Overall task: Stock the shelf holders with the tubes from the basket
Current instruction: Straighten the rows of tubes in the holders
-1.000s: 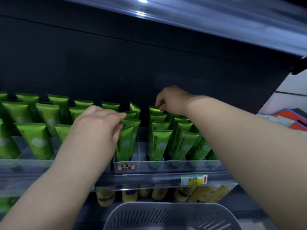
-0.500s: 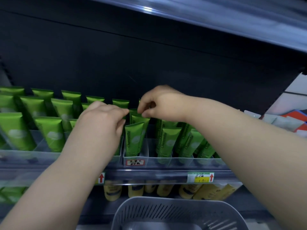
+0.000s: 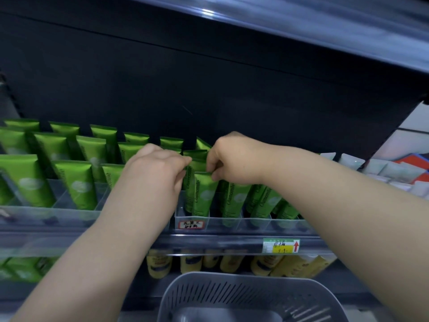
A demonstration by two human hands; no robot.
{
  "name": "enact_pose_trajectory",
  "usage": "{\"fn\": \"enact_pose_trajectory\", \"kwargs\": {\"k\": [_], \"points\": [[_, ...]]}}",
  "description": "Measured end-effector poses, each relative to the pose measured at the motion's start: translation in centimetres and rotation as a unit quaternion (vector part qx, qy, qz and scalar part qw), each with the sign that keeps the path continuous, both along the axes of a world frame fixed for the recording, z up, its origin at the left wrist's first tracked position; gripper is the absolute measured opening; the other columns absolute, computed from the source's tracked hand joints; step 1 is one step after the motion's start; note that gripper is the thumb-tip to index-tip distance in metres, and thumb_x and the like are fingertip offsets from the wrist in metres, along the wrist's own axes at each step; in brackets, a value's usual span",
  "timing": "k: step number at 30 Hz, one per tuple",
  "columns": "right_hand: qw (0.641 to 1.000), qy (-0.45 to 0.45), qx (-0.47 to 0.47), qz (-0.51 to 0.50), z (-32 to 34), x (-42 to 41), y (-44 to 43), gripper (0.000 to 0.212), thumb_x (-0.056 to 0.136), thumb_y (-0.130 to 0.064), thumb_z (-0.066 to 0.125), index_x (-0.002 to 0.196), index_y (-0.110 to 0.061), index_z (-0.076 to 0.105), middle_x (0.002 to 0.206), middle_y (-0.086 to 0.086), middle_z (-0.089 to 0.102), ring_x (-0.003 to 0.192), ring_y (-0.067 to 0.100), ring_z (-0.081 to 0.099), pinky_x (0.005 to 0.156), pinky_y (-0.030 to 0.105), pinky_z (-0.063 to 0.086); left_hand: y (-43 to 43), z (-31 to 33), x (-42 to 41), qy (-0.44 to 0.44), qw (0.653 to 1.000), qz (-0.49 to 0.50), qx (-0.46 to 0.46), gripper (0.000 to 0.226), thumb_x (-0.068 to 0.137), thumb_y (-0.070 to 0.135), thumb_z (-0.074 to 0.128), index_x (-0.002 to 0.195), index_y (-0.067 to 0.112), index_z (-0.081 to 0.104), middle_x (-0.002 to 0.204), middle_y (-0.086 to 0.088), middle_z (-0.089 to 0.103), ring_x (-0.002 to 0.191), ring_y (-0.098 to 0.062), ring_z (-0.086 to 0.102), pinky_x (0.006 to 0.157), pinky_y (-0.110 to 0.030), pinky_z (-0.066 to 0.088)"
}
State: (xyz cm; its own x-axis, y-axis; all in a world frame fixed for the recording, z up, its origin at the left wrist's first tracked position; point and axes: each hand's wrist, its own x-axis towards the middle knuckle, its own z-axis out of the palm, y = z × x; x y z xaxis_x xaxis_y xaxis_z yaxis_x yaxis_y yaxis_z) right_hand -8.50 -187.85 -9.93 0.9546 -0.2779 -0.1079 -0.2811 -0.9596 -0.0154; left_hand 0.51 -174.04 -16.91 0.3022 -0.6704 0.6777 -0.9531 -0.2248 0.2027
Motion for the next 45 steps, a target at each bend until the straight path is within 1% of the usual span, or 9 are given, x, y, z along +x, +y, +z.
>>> {"fn": "enact_pose_trajectory", "kwargs": {"k": [6, 9, 12, 19, 23, 26, 32, 37, 45], "points": [[0.999, 0.001, 0.026, -0.021, 0.5, 0.0, -0.2, 0.026, 0.084, -0.030, 0.068, 0.107, -0.019, 0.070, 0.090, -0.008, 0.061, 0.087, 0.006, 0.054, 0.075, 0.016, 0.040, 0.6, 0.4, 0.5, 0.001, 1.000, 0.024, -0.010, 0.027, 0.064, -0.006, 0.078, 0.090, 0.003, 0.074, 0.080, -0.010, 0.073, 0.072, -0.032, 0.062, 0.074, -0.036, 0.049], [0.998, -0.038, 0.025, -0.033, 1.2, 0.5, -0.5, 0.024, 0.089, -0.035, 0.060, 0.103, -0.019, 0.070, 0.101, -0.005, 0.066, 0.088, 0.009, 0.055, 0.073, 0.019, 0.041, 1.0, 0.7, 1.0, 0.001, 0.999, 0.038, -0.021, 0.027, 0.064, -0.008, 0.077, 0.089, 0.002, 0.074, 0.080, -0.011, 0.073, 0.073, -0.033, 0.062, 0.076, -0.035, 0.046], [0.997, -0.045, 0.026, -0.060, 1.3, 1.5, -0.9, 0.021, 0.092, -0.030, 0.057, 0.109, -0.023, 0.067, 0.110, -0.005, 0.062, 0.089, 0.009, 0.052, 0.073, 0.020, 0.040, 1.3, 0.8, 1.5, 0.005, 0.998, 0.057, -0.020, 0.028, 0.065, -0.008, 0.077, 0.091, 0.001, 0.074, 0.081, -0.012, 0.073, 0.077, -0.034, 0.063, 0.078, -0.034, 0.042], [0.999, 0.020, -0.017, -0.030, 0.4, 2.6, -0.8, 0.027, 0.093, -0.023, 0.058, 0.119, -0.020, 0.063, 0.119, 0.000, 0.059, 0.093, 0.011, 0.053, 0.073, 0.018, 0.039, 1.6, 0.8, 1.8, 0.010, 0.998, 0.066, -0.017, 0.027, 0.067, -0.006, 0.076, 0.092, 0.002, 0.073, 0.081, -0.012, 0.072, 0.080, -0.035, 0.063, 0.077, -0.036, 0.045], [0.998, 0.032, -0.044, -0.033, 0.6, 2.6, -1.0, 0.025, 0.093, -0.017, 0.058, 0.117, -0.019, 0.063, 0.115, 0.001, 0.059, 0.086, 0.012, 0.054, 0.070, 0.019, 0.042, 1.6, 0.8, 1.7, 0.010, 0.998, 0.060, -0.016, 0.027, 0.067, -0.006, 0.076, 0.092, 0.002, 0.074, 0.081, -0.012, 0.072, 0.079, -0.035, 0.063, 0.076, -0.037, 0.046], [0.998, 0.034, -0.038, -0.032, 0.2, 2.6, -1.2, 0.024, 0.092, -0.014, 0.058, 0.115, -0.018, 0.064, 0.112, 0.001, 0.061, 0.083, 0.010, 0.054, 0.061, 0.016, 0.043, 1.7, 0.7, 1.7, 0.013, 0.998, 0.054, -0.009, 0.026, 0.068, -0.005, 0.076, 0.093, 0.002, 0.073, 0.083, -0.011, 0.073, 0.080, -0.034, 0.063, 0.077, -0.037, 0.047], [0.999, -0.002, 0.000, -0.050, 1.2, 2.6, -1.1, 0.026, 0.093, -0.033, 0.056, 0.111, -0.018, 0.067, 0.106, -0.002, 0.062, 0.094, 0.015, 0.057, 0.080, 0.025, 0.047, 1.5, 0.7, 1.5, 0.011, 0.999, 0.048, -0.013, 0.027, 0.066, -0.006, 0.077, 0.092, 0.002, 0.074, 0.082, -0.011, 0.073, 0.078, -0.033, 0.063, 0.077, -0.036, 0.046], [0.998, -0.040, 0.011, -0.057, 0.6, 3.7, -2.0, 0.024, 0.093, -0.022, 0.057, 0.115, -0.020, 0.065, 0.120, -0.001, 0.060, 0.109, 0.017, 0.055, 0.088, 0.025, 0.045, 0.8, 0.7, 1.0, 0.006, 1.000, 0.024, -0.019, 0.030, 0.064, -0.008, 0.077, 0.091, 0.002, 0.074, 0.080, -0.010, 0.073, 0.075, -0.033, 0.063, 0.074, -0.040, 0.050], [0.999, 0.001, -0.020, -0.039, 0.2, 4.3, -2.5, 0.020, 0.094, -0.015, 0.054, 0.111, -0.013, 0.064, 0.109, 0.003, 0.057, 0.089, 0.014, 0.050, 0.064, 0.020, 0.039, 0.8, 0.8, 1.2, 0.004, 0.999, 0.027, -0.025, 0.028, 0.065, -0.009, 0.077, 0.091, 0.001, 0.073, 0.080, -0.011, 0.072, 0.075, -0.033, 0.063, 0.076, -0.039, 0.049]]}}
